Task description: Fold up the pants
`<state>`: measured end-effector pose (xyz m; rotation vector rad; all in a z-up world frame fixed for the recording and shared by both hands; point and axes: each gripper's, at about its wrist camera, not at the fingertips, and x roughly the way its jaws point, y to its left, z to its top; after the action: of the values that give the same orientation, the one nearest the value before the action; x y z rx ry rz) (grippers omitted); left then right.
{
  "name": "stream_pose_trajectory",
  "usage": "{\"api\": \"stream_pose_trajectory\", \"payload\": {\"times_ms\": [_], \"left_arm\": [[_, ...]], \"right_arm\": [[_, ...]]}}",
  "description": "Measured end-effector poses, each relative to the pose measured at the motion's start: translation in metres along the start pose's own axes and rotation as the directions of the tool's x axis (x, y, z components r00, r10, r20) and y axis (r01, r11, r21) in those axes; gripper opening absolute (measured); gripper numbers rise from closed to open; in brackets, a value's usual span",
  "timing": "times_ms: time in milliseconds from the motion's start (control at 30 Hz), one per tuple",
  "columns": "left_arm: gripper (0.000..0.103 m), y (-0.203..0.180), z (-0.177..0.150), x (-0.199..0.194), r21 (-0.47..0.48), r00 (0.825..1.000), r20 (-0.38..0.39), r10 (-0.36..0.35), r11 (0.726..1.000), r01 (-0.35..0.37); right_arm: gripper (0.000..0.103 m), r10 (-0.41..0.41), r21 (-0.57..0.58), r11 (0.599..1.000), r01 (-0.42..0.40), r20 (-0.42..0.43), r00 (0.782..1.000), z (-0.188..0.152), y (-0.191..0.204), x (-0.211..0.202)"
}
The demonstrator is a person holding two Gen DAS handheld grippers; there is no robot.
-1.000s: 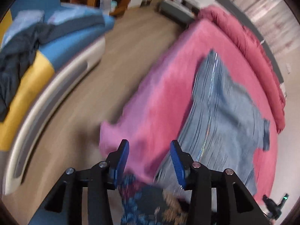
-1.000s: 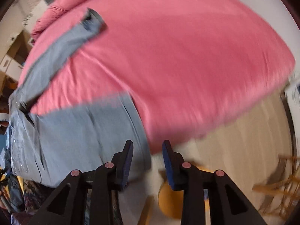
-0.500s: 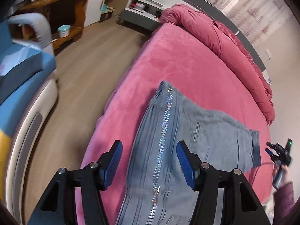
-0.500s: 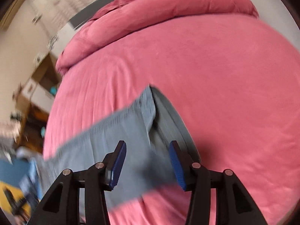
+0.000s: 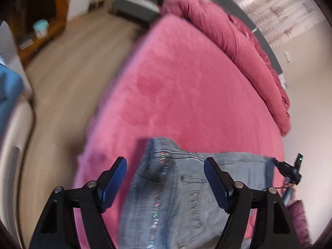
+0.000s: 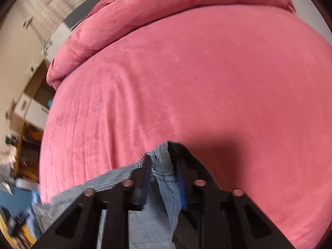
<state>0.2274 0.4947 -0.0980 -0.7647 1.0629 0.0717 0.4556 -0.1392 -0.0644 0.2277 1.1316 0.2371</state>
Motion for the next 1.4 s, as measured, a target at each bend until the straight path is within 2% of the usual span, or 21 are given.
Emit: {"api": "stream_pose_trajectory", "payload": {"times_ms": [33, 67, 100, 133, 167, 233, 333, 433, 567, 600, 667, 700, 767, 800, 967, 1133, 1233, 1267, 1300, 1333, 1400], "left_arm": [[0.077, 0.002, 0.003, 0.010, -0.027, 0.999, -0.032, -0.011, 1.000, 0.010], [0.077, 0.002, 0.003, 0.017, -0.040, 0.998, -0.053, -0.017, 0.999, 0.015], [0.068, 0.002, 0.005, 0.025, -0.051, 0.997, -0.079, -0.020, 0.999, 0.016], [0.032, 0.002, 0.005, 0.031, -0.064, 0.997, -0.082, -0.008, 0.998, 0.003], [0.017, 0.001, 0.006, 0.035, -0.062, 0.996, -0.089, 0.009, 0.998, -0.015], [0.013, -0.005, 0.004, 0.030, -0.057, 0.999, -0.052, -0.015, 0.998, 0.012], [0.012, -0.019, 0.003, 0.007, -0.036, 0.998, 0.021, -0.056, 0.998, 0.057], [0.012, -0.029, 0.004, -0.016, -0.026, 0.996, 0.064, -0.069, 0.997, 0.071], [0.012, -0.039, 0.001, -0.032, 0.000, 0.996, 0.070, -0.051, 0.999, 0.051], [0.012, -0.040, 0.000, -0.034, 0.005, 0.997, 0.064, -0.037, 0.999, 0.037], [0.012, -0.041, -0.003, -0.035, -0.001, 0.998, 0.064, -0.027, 1.000, 0.027], [0.012, -0.038, -0.005, -0.036, -0.004, 0.998, 0.063, -0.027, 1.000, 0.027], [0.012, -0.035, -0.007, -0.034, -0.022, 0.997, 0.066, -0.032, 0.999, 0.033], [0.012, -0.034, -0.008, -0.032, -0.029, 0.997, 0.068, -0.032, 0.999, 0.034], [0.012, -0.027, -0.007, -0.021, -0.035, 0.998, 0.063, -0.001, 0.999, 0.003], [0.012, -0.019, -0.005, -0.009, -0.041, 0.998, 0.058, 0.013, 0.999, -0.011], [0.012, -0.017, -0.004, -0.005, -0.043, 0.998, 0.057, 0.017, 0.999, -0.015], [0.012, -0.017, -0.004, -0.006, -0.046, 0.998, 0.059, 0.017, 0.999, -0.014], [0.012, -0.017, -0.004, -0.006, -0.057, 0.998, 0.060, 0.012, 0.998, -0.009], [0.012, -0.017, -0.004, -0.008, -0.063, 0.998, 0.064, 0.003, 0.998, 0.001], [0.012, -0.019, -0.003, -0.011, -0.061, 0.998, 0.068, -0.001, 0.998, 0.006]], "right_arm": [[0.014, -0.004, -0.026, 1.000, 0.004, -0.004, 1.000, 0.002, 0.004, 0.000], [0.008, -0.010, -0.038, 0.999, 0.010, -0.005, 1.000, 0.002, 0.005, -0.001], [0.007, -0.017, -0.054, 0.998, 0.017, -0.003, 1.000, 0.003, 0.007, -0.004], [0.007, -0.021, -0.061, 0.998, 0.021, 0.000, 1.000, 0.004, 0.006, -0.008], [0.004, -0.025, -0.065, 0.998, 0.026, 0.005, 1.000, 0.004, 0.008, -0.011], [0.002, -0.033, -0.083, 0.996, 0.035, 0.025, 0.999, 0.005, 0.010, -0.024], [0.002, -0.022, -0.093, 0.995, 0.029, 0.074, 0.997, 0.006, 0.010, -0.054], [0.001, -0.004, -0.072, 0.997, 0.014, 0.140, 0.990, 0.013, 0.004, -0.089], [0.000, 0.035, -0.054, 0.998, -0.025, 0.204, 0.978, 0.015, -0.002, -0.128], [0.001, 0.071, -0.059, 0.996, -0.061, 0.187, 0.980, 0.014, -0.005, -0.134], [0.002, 0.076, -0.036, 0.997, -0.071, 0.165, 0.983, 0.010, -0.012, -0.135], [0.007, 0.069, -0.020, 0.998, -0.066, 0.168, 0.983, 0.006, -0.017, -0.133], [0.032, 0.122, 0.028, 0.992, -0.125, 0.108, 0.987, 0.002, -0.026, -0.117], [0.038, 0.126, 0.043, 0.991, -0.129, 0.083, 0.989, -0.001, -0.027, -0.108], [0.040, 0.141, 0.071, 0.988, -0.140, -0.014, 0.990, -0.006, -0.025, -0.048], [0.040, 0.136, 0.143, 0.982, -0.127, -0.058, 0.989, -0.002, -0.031, 0.001], [0.039, 0.109, 0.145, 0.985, -0.098, -0.070, 0.992, 0.002, -0.027, 0.023], [0.033, 0.091, 0.136, 0.987, -0.082, -0.064, 0.994, 0.003, -0.025, 0.024], [0.013, 0.074, 0.112, 0.991, -0.068, -0.045, 0.996, 0.005, -0.020, 0.024], [0.005, 0.053, 0.072, 0.996, -0.050, -0.040, 0.998, 0.005, -0.011, 0.022], [0.004, 0.011, -0.011, 1.000, -0.011, -0.024, 1.000, 0.005, 0.004, 0.011]]}}
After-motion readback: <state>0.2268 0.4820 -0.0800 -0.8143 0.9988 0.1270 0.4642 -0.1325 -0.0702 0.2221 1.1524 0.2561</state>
